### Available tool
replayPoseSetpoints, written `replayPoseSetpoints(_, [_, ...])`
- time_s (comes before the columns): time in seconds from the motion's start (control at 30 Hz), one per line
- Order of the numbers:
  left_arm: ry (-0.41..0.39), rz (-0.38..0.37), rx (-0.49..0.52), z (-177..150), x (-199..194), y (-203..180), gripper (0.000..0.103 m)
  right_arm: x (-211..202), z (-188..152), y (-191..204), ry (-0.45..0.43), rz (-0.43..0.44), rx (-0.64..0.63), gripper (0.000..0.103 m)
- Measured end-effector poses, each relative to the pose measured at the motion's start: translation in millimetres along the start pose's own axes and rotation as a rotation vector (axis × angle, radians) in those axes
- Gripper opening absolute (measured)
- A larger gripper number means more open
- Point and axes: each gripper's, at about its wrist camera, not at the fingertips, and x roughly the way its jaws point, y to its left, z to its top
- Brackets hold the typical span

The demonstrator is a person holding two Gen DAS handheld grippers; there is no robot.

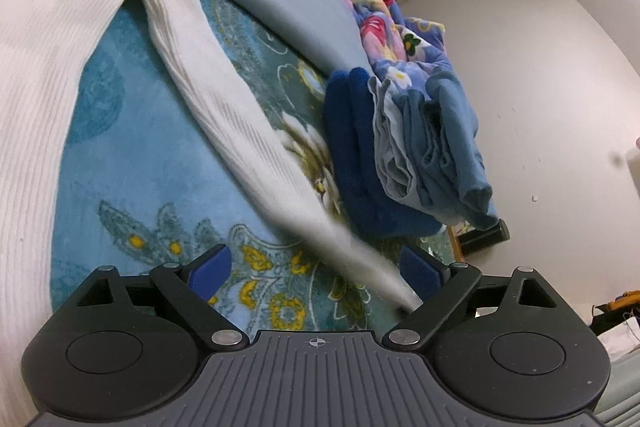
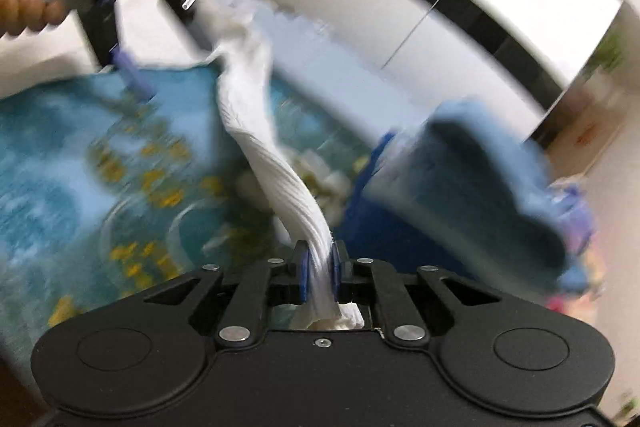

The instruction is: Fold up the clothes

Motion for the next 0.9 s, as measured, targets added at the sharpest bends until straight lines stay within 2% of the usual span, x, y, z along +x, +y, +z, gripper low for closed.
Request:
replayPoseSetpoints(0.17, [0.003,-0.003,0.005,-2,1,-2,0.091,-2,-17,14,0.069,0.078,0.027,0.011])
replayPoseSetpoints(0.3, [0.008,-0.025,0.056,0,11,-22,0.091,-17,-22,4,0.066,0.17,0.152,0.012])
replayPoseSetpoints(0.37, [0.011,-0.036,0.106,1,22,-38,0.091,-22,-26,-10,0.06,0.192,0.277,0.016])
replayPoseSetpoints(0.47, [0.029,-0.056,0.178,1,42,-63,0.091,-23,-42,-44,0.047,0.21,0.577,0.016])
replayPoseSetpoints(0.53, [0.036,-0.015,0.235,0,63,-79,0.091,-23,-54,-63,0.039,0.198,0.744,0.018])
replayPoseSetpoints(0.6, [0.059,0.078,0.287,-4,84,-90,0.088,-23,-62,-73,0.041,0.175,0.839,0.022])
replayPoseSetpoints(0.63, [0.075,0.153,0.309,-7,94,-94,0.082,-22,-65,-76,0.047,0.165,0.871,0.024])
replayPoseSetpoints(0.7, [0.113,0.283,0.379,-16,112,-99,0.08,-19,-67,-79,0.061,0.145,0.9,0.025])
replayPoseSetpoints(0.77, [0.149,0.332,0.415,-27,117,-98,0.08,-17,-68,-79,0.062,0.133,0.898,0.025])
replayPoseSetpoints(0.9, [0.208,0.355,0.469,-48,103,-97,0.08,-17,-69,-81,0.046,0.152,0.92,0.025])
